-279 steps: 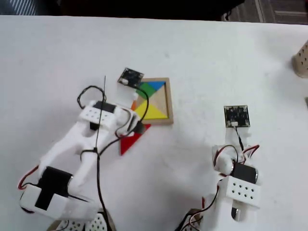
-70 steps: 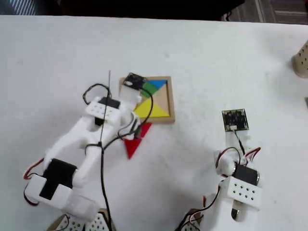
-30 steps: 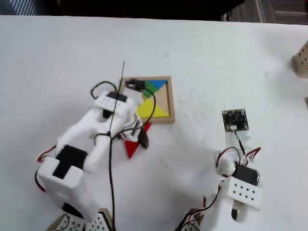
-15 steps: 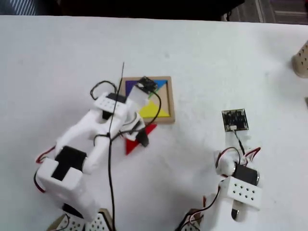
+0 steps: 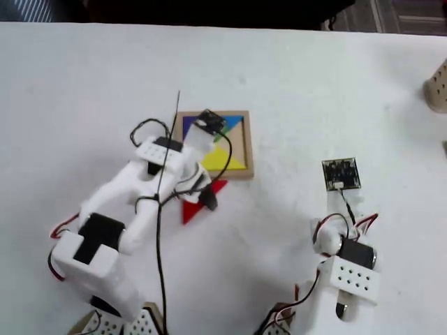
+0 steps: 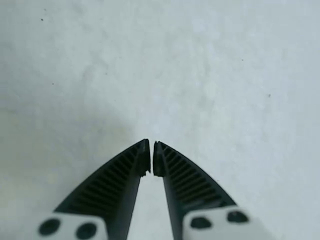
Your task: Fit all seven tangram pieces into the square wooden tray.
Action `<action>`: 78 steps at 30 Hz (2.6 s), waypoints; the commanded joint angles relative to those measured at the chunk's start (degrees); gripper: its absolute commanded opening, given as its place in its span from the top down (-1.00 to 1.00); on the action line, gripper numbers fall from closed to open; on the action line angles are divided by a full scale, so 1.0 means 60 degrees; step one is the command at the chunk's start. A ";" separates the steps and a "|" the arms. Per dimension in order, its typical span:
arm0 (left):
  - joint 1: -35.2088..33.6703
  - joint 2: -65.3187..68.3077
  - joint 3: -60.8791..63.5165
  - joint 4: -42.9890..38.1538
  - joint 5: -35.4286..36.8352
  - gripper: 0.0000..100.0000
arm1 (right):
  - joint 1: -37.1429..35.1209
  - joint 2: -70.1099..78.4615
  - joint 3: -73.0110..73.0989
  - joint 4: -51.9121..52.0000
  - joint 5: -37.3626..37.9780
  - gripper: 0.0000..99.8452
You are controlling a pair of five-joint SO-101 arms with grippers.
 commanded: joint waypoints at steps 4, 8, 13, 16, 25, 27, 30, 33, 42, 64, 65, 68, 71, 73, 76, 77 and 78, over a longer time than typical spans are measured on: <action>-0.0198 -0.0432 -0.0088 -0.0733 -0.0059 0.30 | -0.0125 -0.0110 -0.0088 -0.0491 0.0044 0.95; -0.0212 -0.0432 -0.0029 -0.0821 -0.0059 0.30 | -0.0374 -0.0168 0.0117 -0.0667 0.0073 0.95; -0.0198 -0.1473 0.1304 -0.1875 -0.0103 0.30 | -0.0344 -0.0168 0.0132 -0.0637 0.0073 0.95; -0.0139 -0.2513 0.2593 -0.3018 -0.0059 0.30 | -0.0330 -0.0154 0.0147 -0.0623 0.0059 0.95; -0.0212 -0.2015 0.1905 -0.2066 -0.0103 0.30 | -0.0388 -0.0110 0.0161 -0.0623 0.0044 0.95; -0.0212 -0.1795 0.1641 -0.1832 -0.0073 0.30 | -0.0388 -0.0110 0.0161 -0.0623 0.0044 0.95; -0.0227 -0.1663 0.1524 -0.1758 -0.0044 0.30 | -0.0388 -0.0183 0.0264 -0.0623 0.0044 0.95; -0.0227 -0.1678 0.1524 -0.1758 -0.0044 0.30 | -0.0388 -0.0183 0.0278 -0.0623 0.0059 0.95; -0.0227 -0.1678 0.1524 -0.1758 -0.0044 0.30 | -0.0403 -0.0183 0.0278 -0.0623 0.0103 0.95; -0.0227 -0.1692 0.1612 -0.1758 -0.0044 0.30 | -0.0403 -0.0183 0.0293 -0.0623 0.0117 0.95; -0.0227 -0.1722 0.1641 -0.1758 -0.0044 0.30 | -0.0403 -0.0183 0.0293 -0.0623 0.0117 0.95; -0.0227 -0.2015 0.1861 -0.1846 -0.0059 0.30 | -0.0388 -0.0168 0.0308 -0.0623 0.0132 0.95; -0.0212 -0.2220 0.2139 -0.2212 -0.0117 0.30 | -0.0388 -0.0125 0.0308 -0.0623 0.0293 0.95; -0.0183 -0.2190 0.2125 -0.2242 -0.0132 0.30 | -0.0388 -0.0110 0.0308 -0.0608 0.0498 0.95; -0.0139 -0.2147 0.2110 -0.2359 -0.0352 0.29 | -0.0388 -0.0110 0.0308 -0.0549 0.0586 0.95; -0.0125 -0.2147 0.2110 -0.2359 -0.0615 0.29 | -0.0403 -0.0125 0.0308 -0.0491 0.0586 0.95; -0.0110 -0.2147 0.2110 -0.2330 -0.0821 0.29 | -0.0403 -0.0168 0.0308 -0.0418 0.0586 0.95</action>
